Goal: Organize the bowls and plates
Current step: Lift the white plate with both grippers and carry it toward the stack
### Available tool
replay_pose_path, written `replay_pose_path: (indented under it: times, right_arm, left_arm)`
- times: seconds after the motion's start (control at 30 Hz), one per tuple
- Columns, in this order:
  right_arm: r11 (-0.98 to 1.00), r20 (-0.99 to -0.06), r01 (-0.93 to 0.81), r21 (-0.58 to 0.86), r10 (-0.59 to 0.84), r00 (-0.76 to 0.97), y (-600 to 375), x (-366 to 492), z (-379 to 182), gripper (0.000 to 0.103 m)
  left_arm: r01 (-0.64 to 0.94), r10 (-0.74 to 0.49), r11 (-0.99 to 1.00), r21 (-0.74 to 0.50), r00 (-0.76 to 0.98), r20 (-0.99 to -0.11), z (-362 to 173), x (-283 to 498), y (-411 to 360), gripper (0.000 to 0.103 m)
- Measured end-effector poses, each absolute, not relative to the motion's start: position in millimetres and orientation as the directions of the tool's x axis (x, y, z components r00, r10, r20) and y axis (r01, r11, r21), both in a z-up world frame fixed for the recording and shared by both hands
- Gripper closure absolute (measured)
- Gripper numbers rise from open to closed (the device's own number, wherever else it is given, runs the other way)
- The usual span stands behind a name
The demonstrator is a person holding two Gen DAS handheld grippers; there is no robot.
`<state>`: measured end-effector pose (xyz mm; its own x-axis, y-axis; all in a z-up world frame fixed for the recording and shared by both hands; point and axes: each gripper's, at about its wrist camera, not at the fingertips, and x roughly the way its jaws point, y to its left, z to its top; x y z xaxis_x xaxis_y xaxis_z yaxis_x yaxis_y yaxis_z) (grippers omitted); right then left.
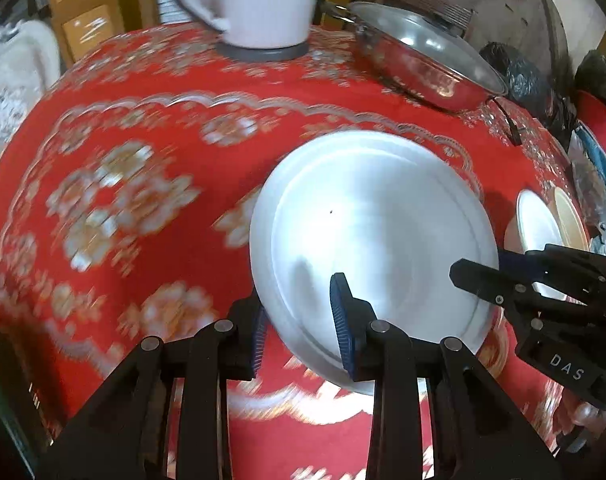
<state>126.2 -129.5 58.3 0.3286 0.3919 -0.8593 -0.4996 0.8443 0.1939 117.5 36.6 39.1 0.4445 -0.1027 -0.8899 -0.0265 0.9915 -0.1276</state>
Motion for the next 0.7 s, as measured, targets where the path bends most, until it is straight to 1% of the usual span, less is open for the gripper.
replay_pose_path:
  times: [0.13, 0.3, 0.5, 0.6, 0.63, 0.67, 0.7]
  right_arm:
    - [0.817, -0.847, -0.539, 0.205, 0.424, 0.321, -109.3, 98.8, 55.1, 0.081]
    - [0.792, -0.831, -0.547, 0.27, 0.479, 0.284, -93.4, 76.1, 40.5, 0.081]
    - [0.789, -0.818, -0.514, 0.336, 0.515, 0.255, -85.2, 64.6, 27.9, 0.08]
    - [0.788, -0.793, -0.456, 0.414, 0.558, 0.244, -92.0, 73.7, 29.2, 0.08]
    - [0.79, -0.792, -0.45, 0.417, 0.559, 0.247, -92.0, 74.0, 30.7, 0.077]
    - [0.801, -0.796, -0.449, 0.396, 0.543, 0.267, -90.3, 77.5, 33.3, 0.071]
    - [0.812, -0.8, -0.45, 0.372, 0.526, 0.287, -88.6, 78.4, 35.8, 0.067]
  left_arm:
    - [-0.057, -0.108, 0.987, -0.148, 0.443, -0.89, 33.5, 83.9, 61.8, 0.074]
    - [-0.073, -0.114, 0.984, -0.164, 0.448, -0.886, 27.1, 52.8, 78.9, 0.074]
    - [-0.091, -0.098, 0.983, -0.16, 0.478, -0.873, 28.1, 35.5, 89.6, 0.074]
    - [-0.107, -0.092, 0.981, -0.163, 0.487, -0.869, 29.8, 37.2, 95.3, 0.074]
    - [-0.12, -0.094, 0.978, -0.173, 0.484, -0.87, 29.5, 39.7, 98.2, 0.074]
    - [-0.129, -0.097, 0.975, -0.18, 0.484, -0.87, 29.5, 42.3, 100.2, 0.074]
    - [-0.141, -0.094, 0.972, -0.186, 0.491, -0.866, 30.0, 45.3, 102.9, 0.074]
